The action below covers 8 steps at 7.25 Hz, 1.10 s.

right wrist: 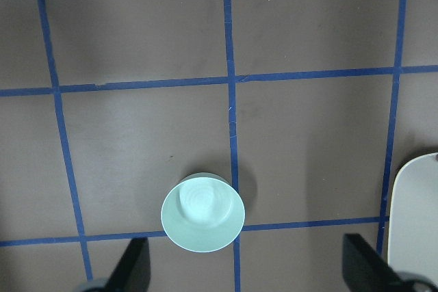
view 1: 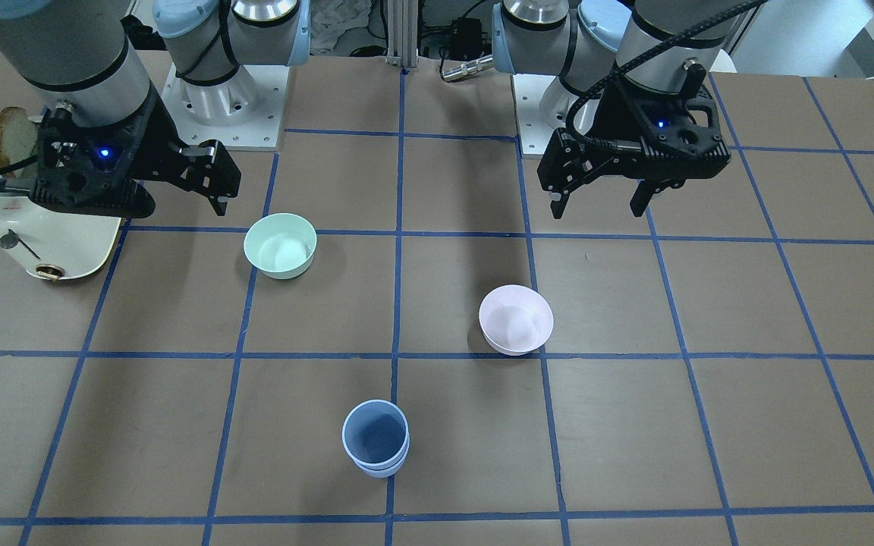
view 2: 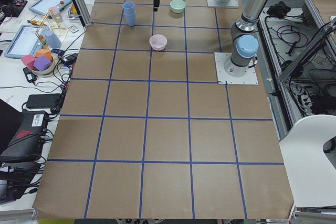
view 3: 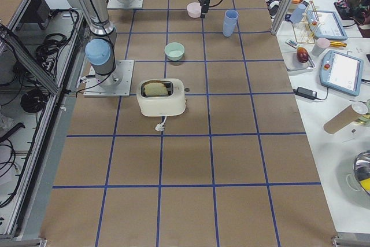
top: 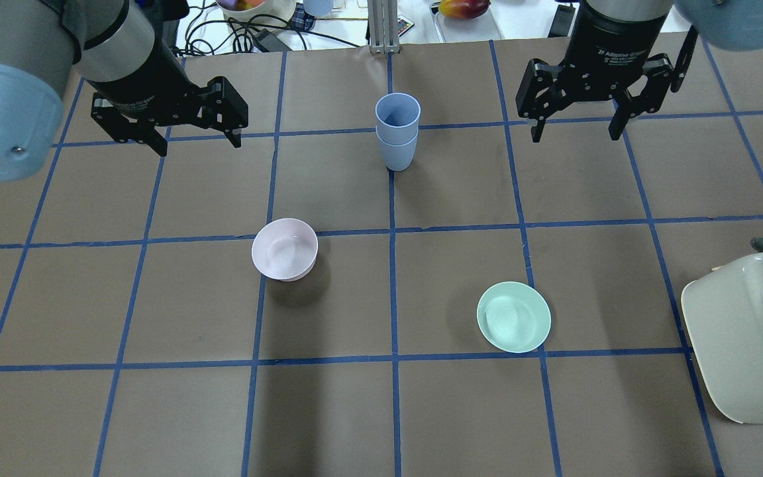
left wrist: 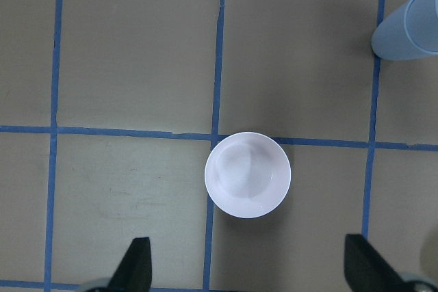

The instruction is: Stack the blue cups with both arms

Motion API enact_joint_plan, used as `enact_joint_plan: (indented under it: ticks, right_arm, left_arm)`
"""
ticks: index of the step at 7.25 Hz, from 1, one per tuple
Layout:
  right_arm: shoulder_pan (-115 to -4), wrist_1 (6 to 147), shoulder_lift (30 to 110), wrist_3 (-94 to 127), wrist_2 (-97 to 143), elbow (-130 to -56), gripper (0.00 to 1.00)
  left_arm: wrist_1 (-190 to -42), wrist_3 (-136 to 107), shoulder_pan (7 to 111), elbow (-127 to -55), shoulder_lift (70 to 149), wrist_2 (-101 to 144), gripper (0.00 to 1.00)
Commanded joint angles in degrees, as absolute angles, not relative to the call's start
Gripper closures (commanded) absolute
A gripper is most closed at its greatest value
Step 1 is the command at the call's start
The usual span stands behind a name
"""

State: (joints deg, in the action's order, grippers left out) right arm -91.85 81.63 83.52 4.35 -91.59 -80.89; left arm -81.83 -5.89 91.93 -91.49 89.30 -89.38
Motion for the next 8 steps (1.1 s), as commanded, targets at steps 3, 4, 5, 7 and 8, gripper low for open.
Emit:
enact_joint_plan:
  ticks: [3, 4, 5, 7, 8]
  right_arm:
    - [-92.11, 81.65, 83.58, 4.31, -90.97, -81.12, 0.0]
    - [-92.11, 82.0, 83.24, 4.39, -90.88, -81.04, 0.0]
    - [-92.11, 82.35, 83.15, 4.48, -90.79, -81.04, 0.0]
    - [-92.02, 83.5, 82.97, 4.48, -90.88, -81.12, 0.0]
    - [-92.02, 83.5, 82.97, 4.48, -90.88, -81.12, 0.0]
  left_arm:
    - [-81.83, -5.89, 91.93, -91.49, 89.3, -89.38, 0.0]
    - [-81.83, -5.89, 91.93, -91.49, 89.3, -89.38, 0.0]
    - [-81.83, -5.89, 91.93, -91.49, 89.3, -89.47, 0.0]
    - [-85.94, -5.8, 91.93, -90.71, 89.3, -89.65, 0.0]
    - [-85.78, -5.71, 92.02, -90.53, 89.47, -89.74, 0.0]
